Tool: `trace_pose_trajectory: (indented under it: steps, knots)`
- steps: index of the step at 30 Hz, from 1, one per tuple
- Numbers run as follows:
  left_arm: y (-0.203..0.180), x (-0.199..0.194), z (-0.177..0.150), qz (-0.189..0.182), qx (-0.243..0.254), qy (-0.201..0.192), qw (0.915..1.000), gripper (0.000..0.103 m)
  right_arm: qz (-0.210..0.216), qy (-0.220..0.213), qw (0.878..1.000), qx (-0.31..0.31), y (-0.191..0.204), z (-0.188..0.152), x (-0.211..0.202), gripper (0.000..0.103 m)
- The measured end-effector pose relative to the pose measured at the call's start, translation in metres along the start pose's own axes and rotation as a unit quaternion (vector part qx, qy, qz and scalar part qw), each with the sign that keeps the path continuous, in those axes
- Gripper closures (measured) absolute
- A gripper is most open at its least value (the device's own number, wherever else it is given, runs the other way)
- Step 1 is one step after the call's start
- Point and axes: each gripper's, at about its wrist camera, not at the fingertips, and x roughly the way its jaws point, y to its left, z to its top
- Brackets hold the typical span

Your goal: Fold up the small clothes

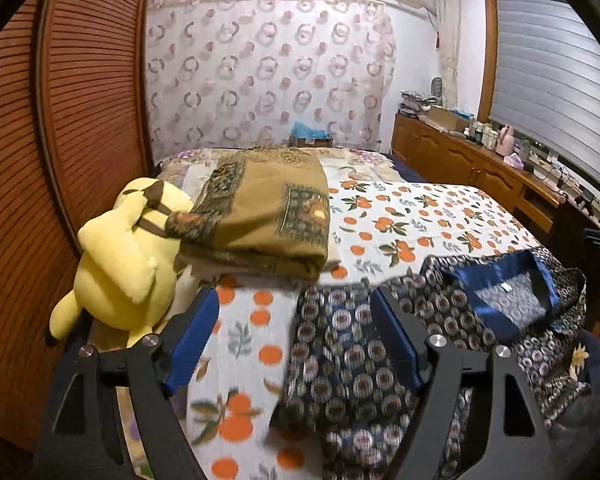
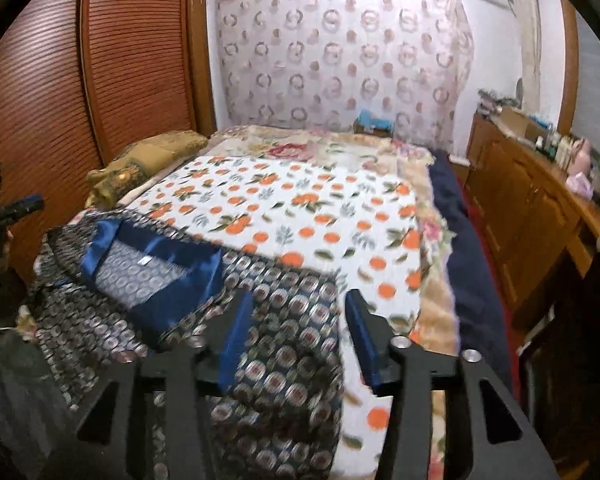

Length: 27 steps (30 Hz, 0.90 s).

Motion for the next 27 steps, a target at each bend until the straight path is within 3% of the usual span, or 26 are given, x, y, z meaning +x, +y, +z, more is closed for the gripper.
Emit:
trace_pose_trajectory:
  steps: [7,12,20,27]
  knots:
    - [-0.007,0.044,0.016,-0.010,0.019,0.033,0.9992,0.024,-0.012,0.027,1.000,0.009,-0.006,0.010,0.050,0.045]
    - [-0.008,0.072,0.012,-0.016,0.018,0.077,0.9967,0.024,0.007,0.061,0.998,0.032,-0.015,0.009,0.080,0.045]
    - [-0.008,0.090,-0.006,-0.026,0.016,0.128,0.9913,0.032,0.017,0.109,0.993,0.034,-0.013,0.003,0.108,0.044]
    - [-0.004,0.099,-0.018,-0.032,0.005,0.149,0.9884,0.033,0.013,0.122,0.992,0.038,-0.017,-0.002,0.122,0.040]
